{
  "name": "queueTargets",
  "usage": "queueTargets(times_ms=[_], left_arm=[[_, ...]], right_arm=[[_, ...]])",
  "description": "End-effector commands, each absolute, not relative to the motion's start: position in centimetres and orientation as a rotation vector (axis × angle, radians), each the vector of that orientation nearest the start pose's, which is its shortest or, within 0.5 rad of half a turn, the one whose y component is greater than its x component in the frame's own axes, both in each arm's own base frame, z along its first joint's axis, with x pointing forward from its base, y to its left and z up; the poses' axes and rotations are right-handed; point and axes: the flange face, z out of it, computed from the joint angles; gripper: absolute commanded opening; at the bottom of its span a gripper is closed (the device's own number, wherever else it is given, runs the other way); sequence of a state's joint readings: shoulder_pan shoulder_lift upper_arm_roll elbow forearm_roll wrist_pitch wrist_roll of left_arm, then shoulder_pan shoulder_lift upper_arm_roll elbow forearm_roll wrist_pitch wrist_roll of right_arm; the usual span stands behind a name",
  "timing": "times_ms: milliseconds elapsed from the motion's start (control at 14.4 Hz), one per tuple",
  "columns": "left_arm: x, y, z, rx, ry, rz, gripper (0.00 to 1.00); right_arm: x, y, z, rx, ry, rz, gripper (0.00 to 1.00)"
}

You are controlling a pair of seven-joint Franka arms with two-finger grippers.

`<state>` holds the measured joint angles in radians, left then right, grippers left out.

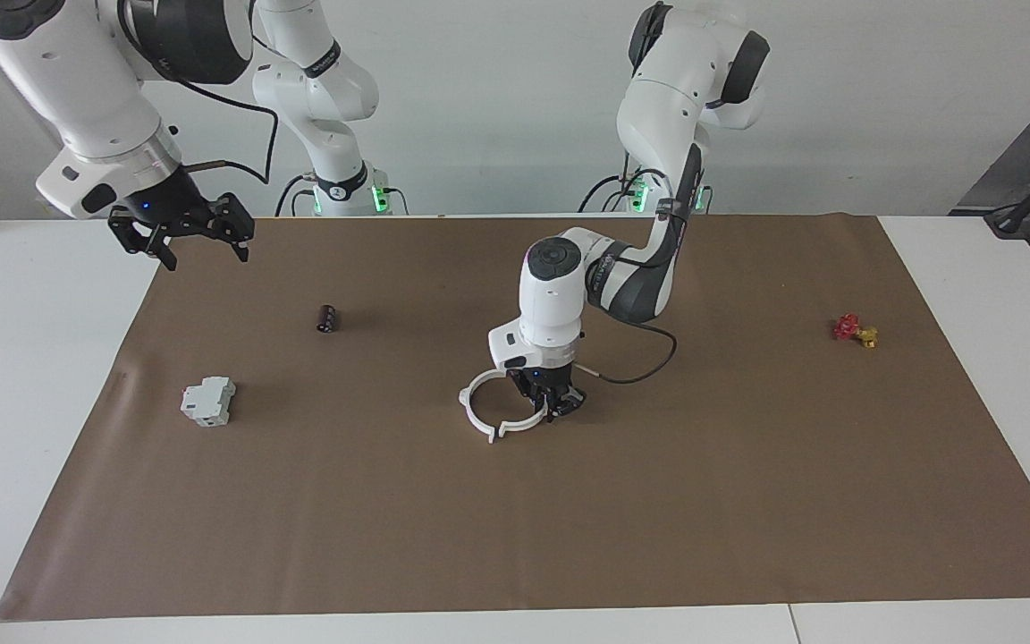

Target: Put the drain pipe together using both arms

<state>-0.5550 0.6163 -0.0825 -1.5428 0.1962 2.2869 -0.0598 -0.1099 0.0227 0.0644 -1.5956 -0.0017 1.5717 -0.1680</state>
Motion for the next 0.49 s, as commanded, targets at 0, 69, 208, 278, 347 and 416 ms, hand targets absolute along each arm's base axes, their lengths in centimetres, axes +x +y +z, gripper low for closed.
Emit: queueTargets(times_ms=[0,69,208,278,347,416], left_arm=[[58.96,-42.09,30.29,-2.869,1.015,-0.266,0.0],[59.1,-41.94,30.14,-2.869,1.011,-0.264,0.0],[59.28,-42.18,30.51,-2.87,1.012,-0.28,0.0],[59.39,-42.22,30.63,-2.869,1.014,-0.287,0.0],[59.39,-42.25,30.44,-2.866,1.018,-0.288,0.0],[59.42,-42.29,30.48,-2.865,1.02,-0.295,0.0]], right_arm=[[55.63,-2.61,60.36,-3.106,-0.233,0.05,1.0],[55.61,-2.52,60.34,-3.106,-0.238,0.053,1.0],[55.55,-2.43,60.34,-3.105,-0.238,0.055,1.0],[55.55,-2.43,60.34,-3.105,-0.238,0.055,1.0],[55.55,-2.43,60.34,-3.105,-0.238,0.055,1.0],[55.53,-2.43,60.33,-3.105,-0.238,0.057,1.0]])
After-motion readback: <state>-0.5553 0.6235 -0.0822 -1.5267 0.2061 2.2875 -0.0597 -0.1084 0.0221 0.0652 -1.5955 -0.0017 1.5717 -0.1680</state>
